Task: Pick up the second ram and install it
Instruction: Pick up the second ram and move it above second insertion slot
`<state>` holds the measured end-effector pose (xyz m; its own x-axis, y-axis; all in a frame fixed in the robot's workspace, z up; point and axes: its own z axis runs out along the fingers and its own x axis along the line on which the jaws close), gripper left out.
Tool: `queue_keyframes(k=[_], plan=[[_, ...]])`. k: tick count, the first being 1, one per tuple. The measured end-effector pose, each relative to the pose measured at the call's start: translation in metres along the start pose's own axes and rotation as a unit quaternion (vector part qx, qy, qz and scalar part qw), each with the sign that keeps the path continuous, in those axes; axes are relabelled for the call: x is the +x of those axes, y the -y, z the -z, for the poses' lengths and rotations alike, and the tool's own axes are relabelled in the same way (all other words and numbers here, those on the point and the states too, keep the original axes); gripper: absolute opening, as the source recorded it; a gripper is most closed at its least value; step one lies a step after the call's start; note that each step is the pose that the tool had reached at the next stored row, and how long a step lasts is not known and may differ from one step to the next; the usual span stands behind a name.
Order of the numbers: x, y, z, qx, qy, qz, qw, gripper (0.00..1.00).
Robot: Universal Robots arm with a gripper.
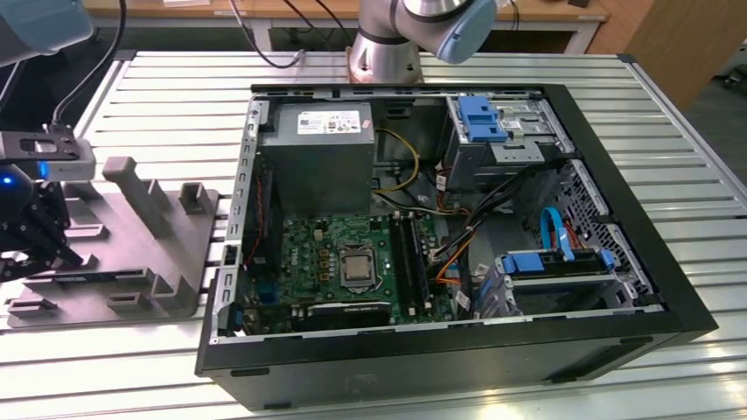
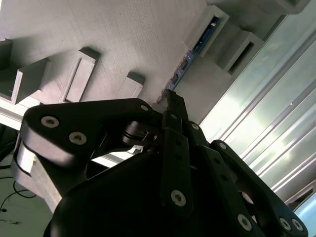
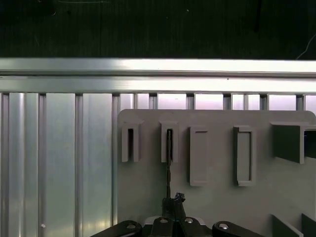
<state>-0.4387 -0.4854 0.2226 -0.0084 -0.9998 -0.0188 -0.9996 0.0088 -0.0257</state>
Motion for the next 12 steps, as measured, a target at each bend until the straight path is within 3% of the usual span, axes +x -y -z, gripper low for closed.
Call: queue_keyframes(k=[12], plan=[[0.0022, -0.0017, -0.0042, 0.0001, -0.0013, -0.003, 1.0, 0.1]])
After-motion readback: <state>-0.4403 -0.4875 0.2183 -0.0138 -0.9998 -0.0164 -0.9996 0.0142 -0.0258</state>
